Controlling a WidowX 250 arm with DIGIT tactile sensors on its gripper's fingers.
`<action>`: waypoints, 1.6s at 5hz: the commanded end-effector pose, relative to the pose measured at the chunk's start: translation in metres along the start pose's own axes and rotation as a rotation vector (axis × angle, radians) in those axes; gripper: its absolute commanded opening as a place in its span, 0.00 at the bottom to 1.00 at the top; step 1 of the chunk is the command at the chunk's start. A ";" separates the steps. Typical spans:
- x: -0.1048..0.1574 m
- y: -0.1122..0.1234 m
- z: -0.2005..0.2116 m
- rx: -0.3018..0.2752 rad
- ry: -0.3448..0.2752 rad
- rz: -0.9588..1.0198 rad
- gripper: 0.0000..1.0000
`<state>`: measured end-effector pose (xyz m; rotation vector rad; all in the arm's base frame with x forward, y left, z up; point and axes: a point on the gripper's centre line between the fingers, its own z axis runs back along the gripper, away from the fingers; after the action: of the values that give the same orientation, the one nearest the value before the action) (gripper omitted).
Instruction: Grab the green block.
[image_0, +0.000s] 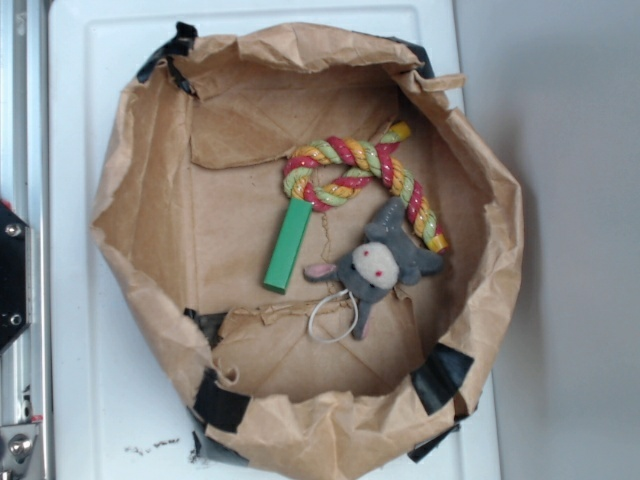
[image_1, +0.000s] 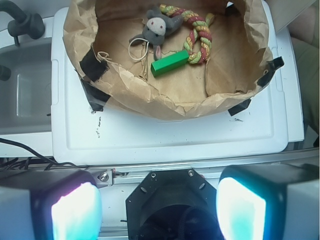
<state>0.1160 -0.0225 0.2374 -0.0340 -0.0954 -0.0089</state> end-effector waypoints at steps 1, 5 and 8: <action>0.000 0.000 0.000 0.000 0.000 0.000 1.00; 0.036 -0.011 -0.018 0.008 0.013 0.033 1.00; 0.104 -0.022 -0.065 -0.068 0.001 0.333 1.00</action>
<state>0.2238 -0.0544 0.1744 -0.1100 -0.0556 0.3044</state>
